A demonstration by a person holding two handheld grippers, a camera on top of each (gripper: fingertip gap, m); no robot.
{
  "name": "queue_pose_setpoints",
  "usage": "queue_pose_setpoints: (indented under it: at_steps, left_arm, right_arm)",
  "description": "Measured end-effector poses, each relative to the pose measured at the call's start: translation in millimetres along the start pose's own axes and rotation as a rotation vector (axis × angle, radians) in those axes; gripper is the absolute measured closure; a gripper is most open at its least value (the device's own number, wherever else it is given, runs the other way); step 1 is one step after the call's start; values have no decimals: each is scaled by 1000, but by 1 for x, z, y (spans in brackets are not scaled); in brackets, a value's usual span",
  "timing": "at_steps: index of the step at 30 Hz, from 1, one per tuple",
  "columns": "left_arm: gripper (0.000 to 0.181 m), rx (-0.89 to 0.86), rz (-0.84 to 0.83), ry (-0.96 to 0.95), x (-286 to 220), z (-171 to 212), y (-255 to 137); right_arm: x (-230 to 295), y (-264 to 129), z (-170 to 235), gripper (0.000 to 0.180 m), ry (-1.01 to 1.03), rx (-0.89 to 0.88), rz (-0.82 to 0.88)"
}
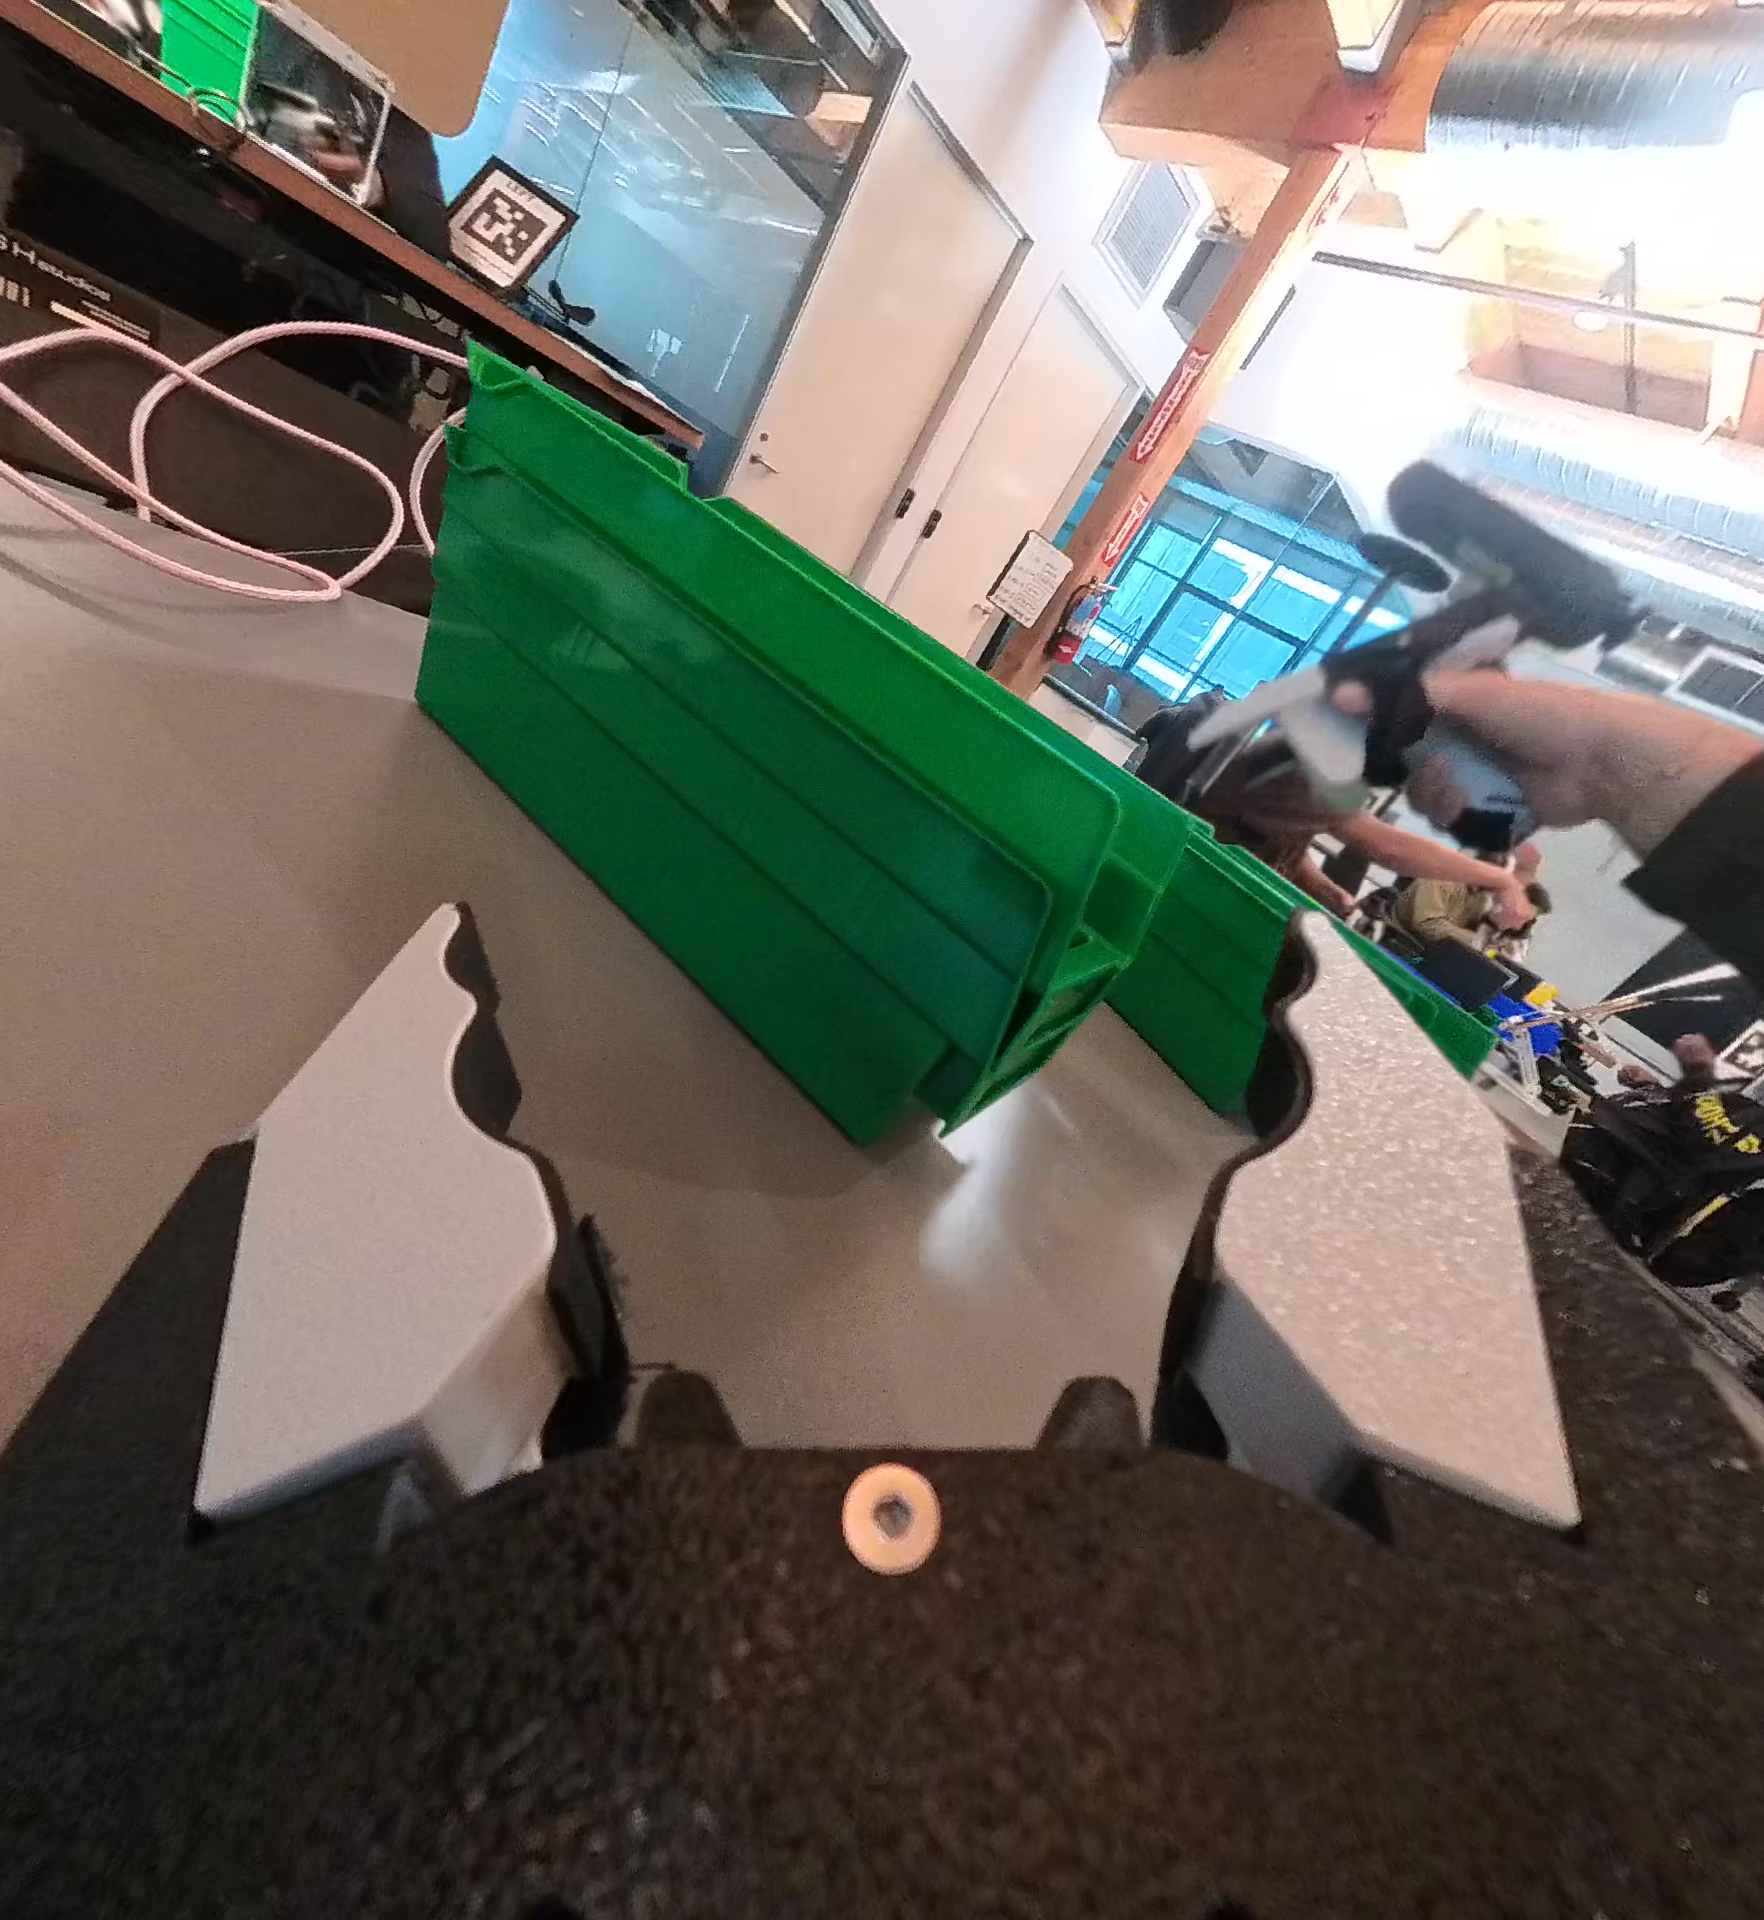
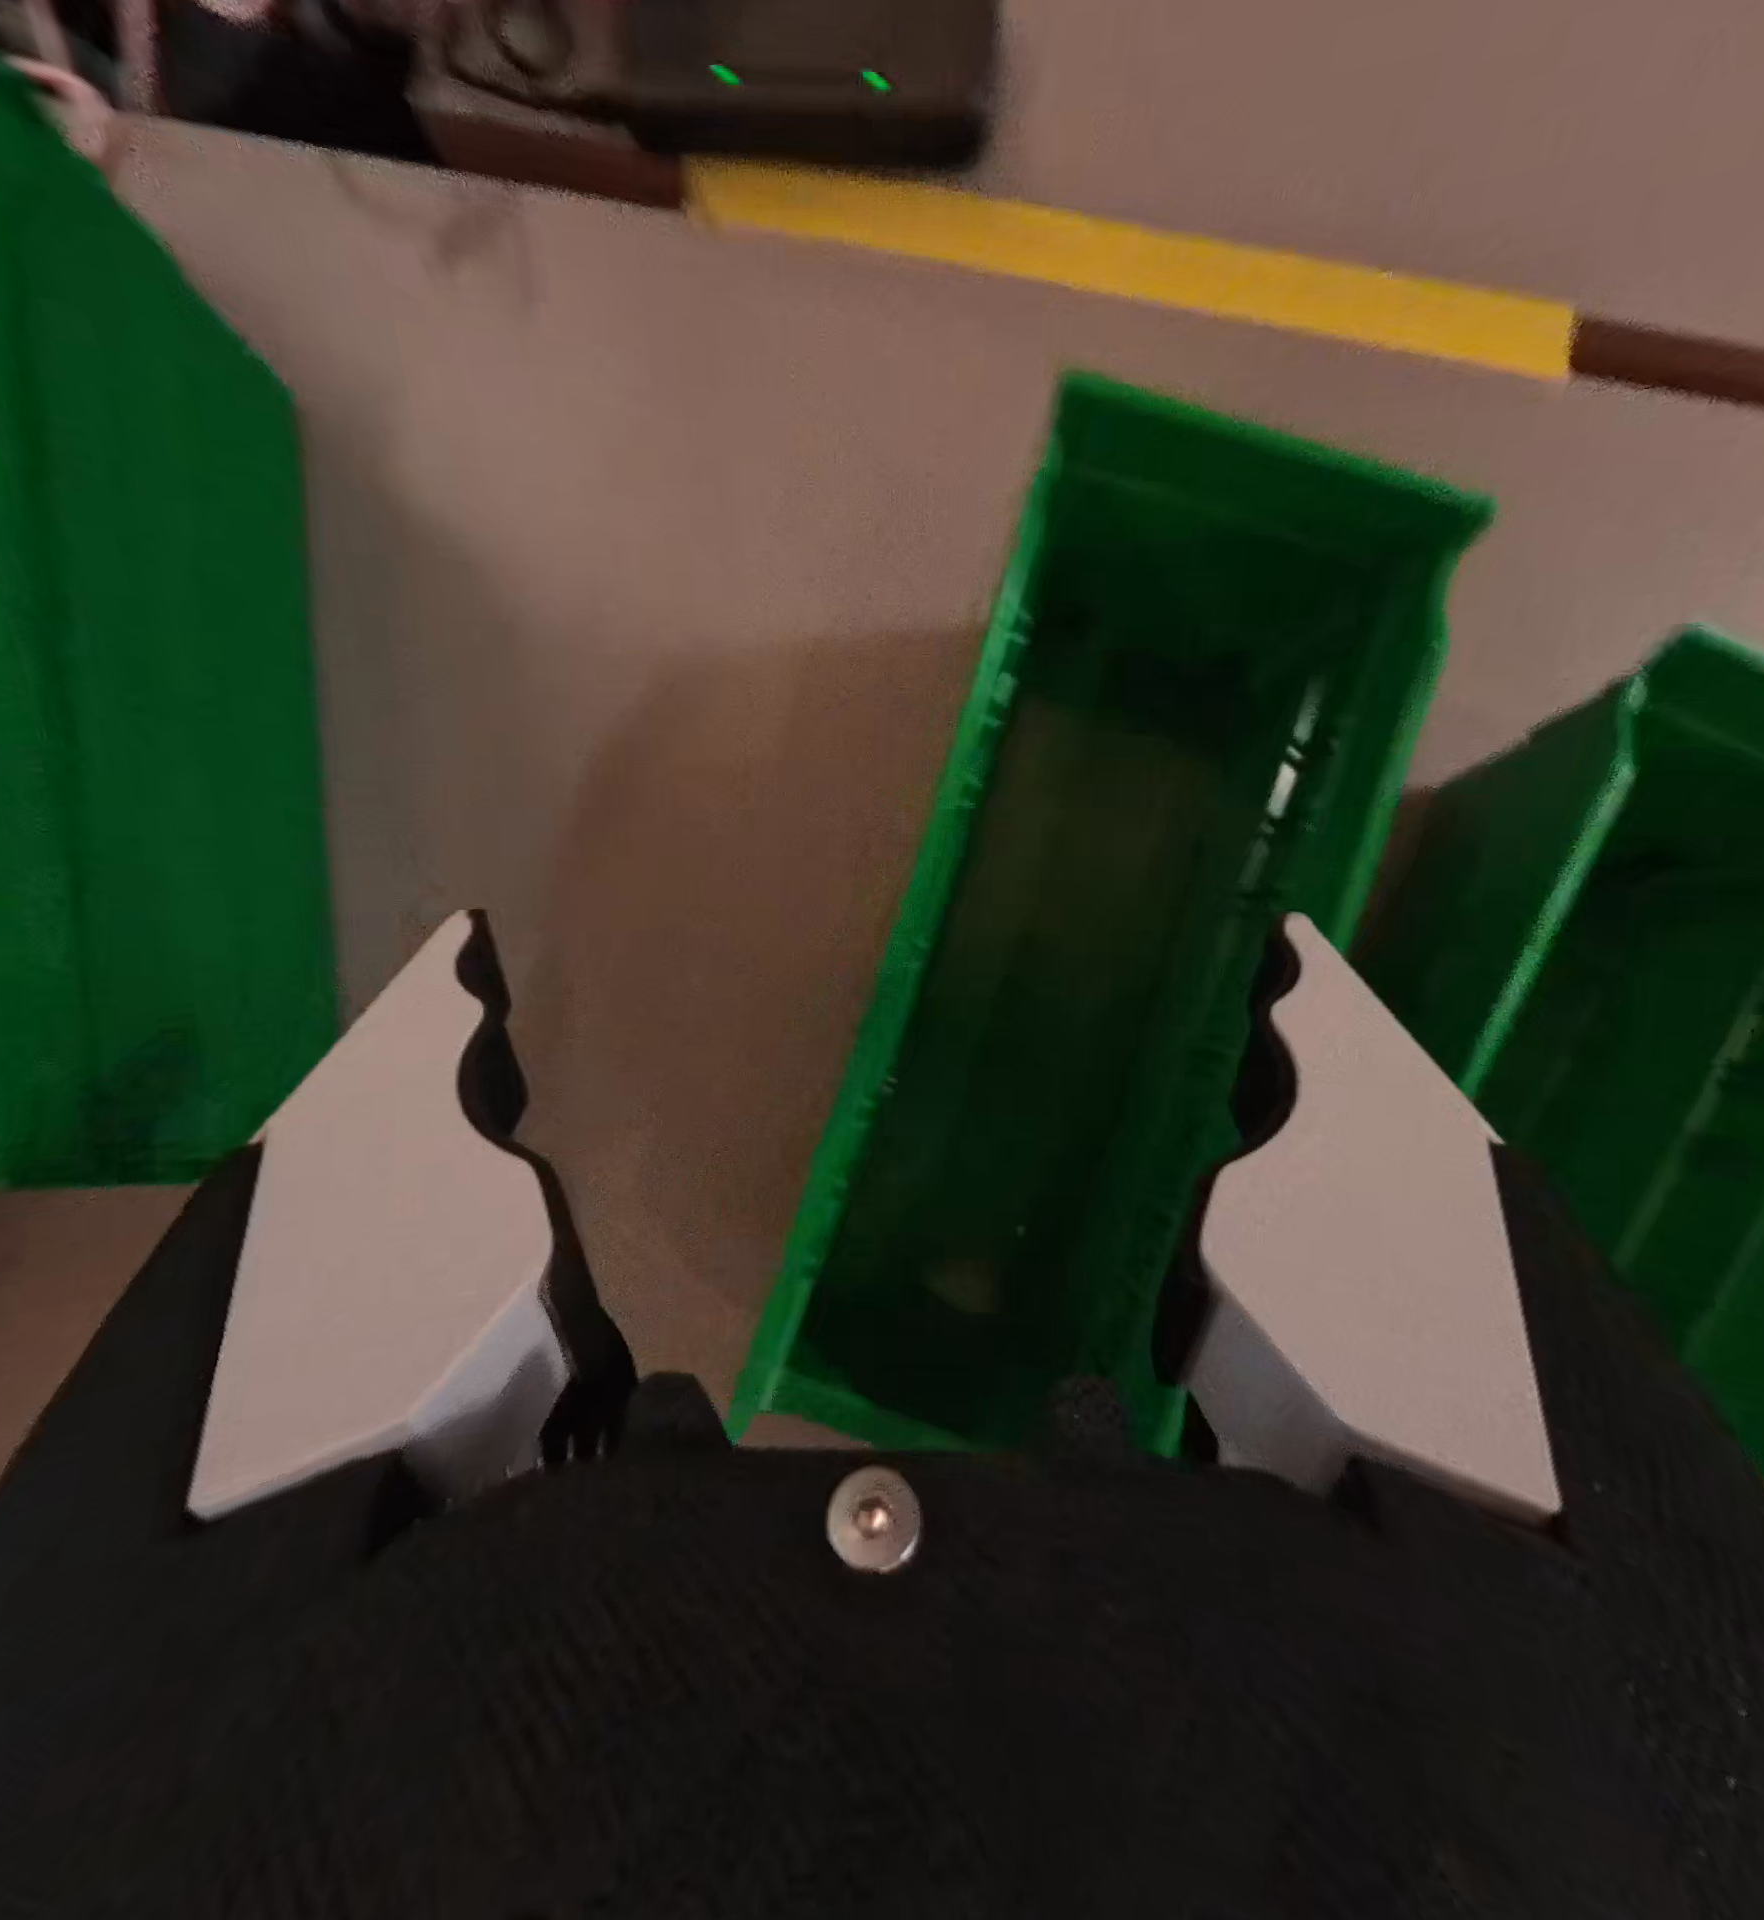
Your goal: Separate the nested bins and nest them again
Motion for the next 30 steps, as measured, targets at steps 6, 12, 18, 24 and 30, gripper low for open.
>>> queue_pose_setpoints:
  at_steps: [6,12,18,24,30]
  left_arm:
    - [38,-9,14,-12,1,0,0]
    - [38,-26,31,-20,-1,1,-4]
    - [38,-27,38,-26,-1,1,-5]
    - [38,-16,40,-39,1,1,-3]
    - [38,-20,35,-34,0,1,-4]
  right_arm:
    - [154,-14,-27,37,-329,14,-274]
    - [251,31,-34,25,-475,163,-201]
    - [256,65,-49,33,-369,268,-88]
    - [264,64,-58,69,-368,237,-118]
    - [293,64,-54,81,-365,217,-197]
Point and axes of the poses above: each gripper's, where its closed fingertips meet, y out along the fingers, z out of its underside, x = y × z across the jaws, the point moved 10 cm from there along -y, back along the fingers, and after that the axes turned 10 degrees about x, right-handed, at the moved point
